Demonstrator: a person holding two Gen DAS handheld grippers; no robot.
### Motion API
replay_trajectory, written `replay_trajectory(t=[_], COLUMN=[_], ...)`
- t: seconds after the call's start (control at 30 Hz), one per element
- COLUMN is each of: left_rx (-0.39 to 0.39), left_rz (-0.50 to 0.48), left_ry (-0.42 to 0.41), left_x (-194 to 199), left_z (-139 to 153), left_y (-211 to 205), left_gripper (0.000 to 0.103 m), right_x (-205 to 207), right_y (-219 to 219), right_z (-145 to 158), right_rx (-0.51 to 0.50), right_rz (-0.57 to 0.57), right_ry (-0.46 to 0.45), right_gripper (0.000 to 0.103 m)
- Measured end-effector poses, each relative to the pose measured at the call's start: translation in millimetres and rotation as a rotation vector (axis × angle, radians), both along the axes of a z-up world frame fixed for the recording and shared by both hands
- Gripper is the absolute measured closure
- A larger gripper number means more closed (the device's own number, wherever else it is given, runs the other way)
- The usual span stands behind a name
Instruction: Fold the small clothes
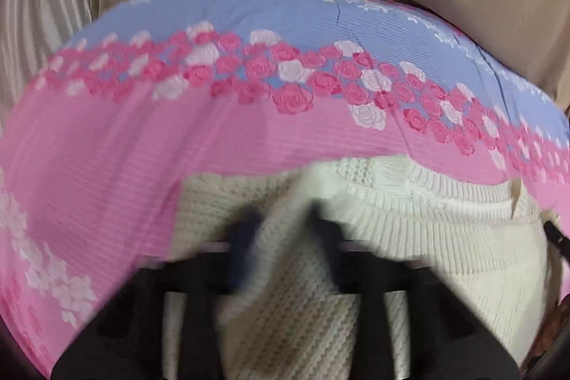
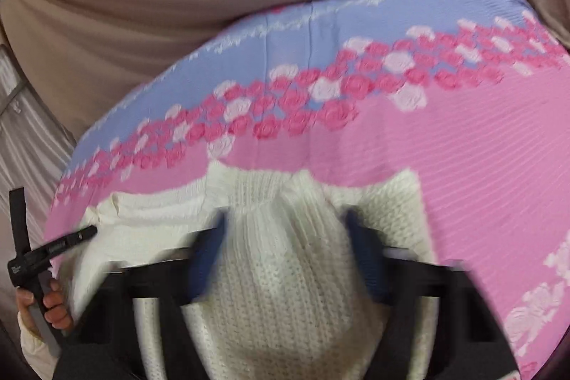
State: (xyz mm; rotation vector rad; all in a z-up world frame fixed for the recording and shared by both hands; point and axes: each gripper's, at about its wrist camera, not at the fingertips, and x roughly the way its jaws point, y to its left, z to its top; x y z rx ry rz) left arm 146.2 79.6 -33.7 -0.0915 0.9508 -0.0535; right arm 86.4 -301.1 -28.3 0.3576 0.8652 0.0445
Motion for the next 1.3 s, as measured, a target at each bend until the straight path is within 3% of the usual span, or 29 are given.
replay_trajectory(t=[0.03,0.13,0.2,0.27,0.33,0.4,0.53,0.57,0.63,0.67,0.73,0.8,0.87,0.97,1.03,1.07,1.1,1.13,1.2,1.3], left_rx=[-0.022,-0.025,-0.049,-0.032,0.053,0.043,0.048,0.046,0.032,-0.006,-0.105,-0.144,-0.139,-0.078,-0.056,-0.053,-0.044,-0.061,-0.108,-0.099], left_rz=[-0.001,0.025,0.026,0.026,0.056,0.086,0.113,0.104,0.084,0.061,0.016,-0.029,-0.046,-0.061,-0.043,-0.043,-0.044,-0.073,-0.068,0.000], left_ry=[-0.022,-0.135,-0.152,-0.095,-0.013,-0.032,-0.060,-0.045,-0.052,-0.055,-0.056,-0.055,-0.062,-0.026,0.028,0.044,0.016,0.020,-0.021,-0.116], left_x=[-3.4,-13.2,-9.4,7.8,24.9,20.3,12.6,16.1,12.7,7.9,-2.9,-8.0,-6.5,8.6,22.9,26.3,24.0,21.6,12.9,4.2], left_z=[10.2,42.5,47.5,28.3,-4.9,-10.6,-4.7,-9.6,-5.8,-0.5,11.7,20.2,22.7,11.6,-6.0,-11.7,-8.3,-2.9,16.8,39.5], left_y=[2.5,12.7,18.7,16.0,10.2,20.9,28.9,26.7,23.4,23.3,23.7,17.4,8.3,-6.5,-10.5,-12.4,-14.0,-15.2,-7.1,13.0], left_gripper=[0.098,0.098,0.098,0.098,0.103,0.103,0.103,0.103,0.103,0.102,0.093,0.049,0.040,0.037,0.043,0.052,0.083,0.096,0.098,0.099], right_x=[-2.0,-32.4,-48.1,-38.1,-14.7,-3.8,-36.0,-31.1,-7.6,-6.5,-16.2,-25.2,-25.8,-19.6,-15.1,-13.3,-10.7,-9.2,-12.8,-36.0], right_y=[0.5,-6.5,-22.5,-32.8,-40.0,-46.4,-49.4,-49.5,-46.1,-49.2,-50.9,-50.2,-50.5,-47.6,-41.5,-39.1,-36.1,-32.9,-28.9,-21.3], right_z=[2.9,53.2,75.6,62.4,28.5,-0.1,37.3,32.5,2.6,-1.8,11.4,23.4,24.8,17.8,12.7,10.3,9.2,11.0,22.9,65.5], right_rx=[0.004,-0.023,0.007,-0.029,-0.077,-0.060,-0.038,-0.052,-0.060,-0.028,-0.009,-0.025,-0.007,0.028,0.013,0.001,-0.021,-0.032,0.025,0.014], right_rz=[0.008,-0.018,-0.053,-0.075,-0.096,-0.115,-0.121,-0.115,-0.074,-0.074,-0.086,-0.094,-0.087,-0.078,-0.076,-0.071,-0.068,-0.053,-0.009,0.011], right_ry=[-0.017,-0.246,-0.337,-0.275,-0.134,-0.034,-0.193,-0.169,-0.017,-0.012,-0.058,-0.102,-0.100,-0.083,-0.060,-0.051,-0.044,-0.045,-0.080,-0.250], right_gripper=[0.095,0.096,0.096,0.096,0.096,0.096,0.096,0.096,0.095,0.095,0.090,0.081,0.073,0.052,0.046,0.046,0.054,0.093,0.095,0.095])
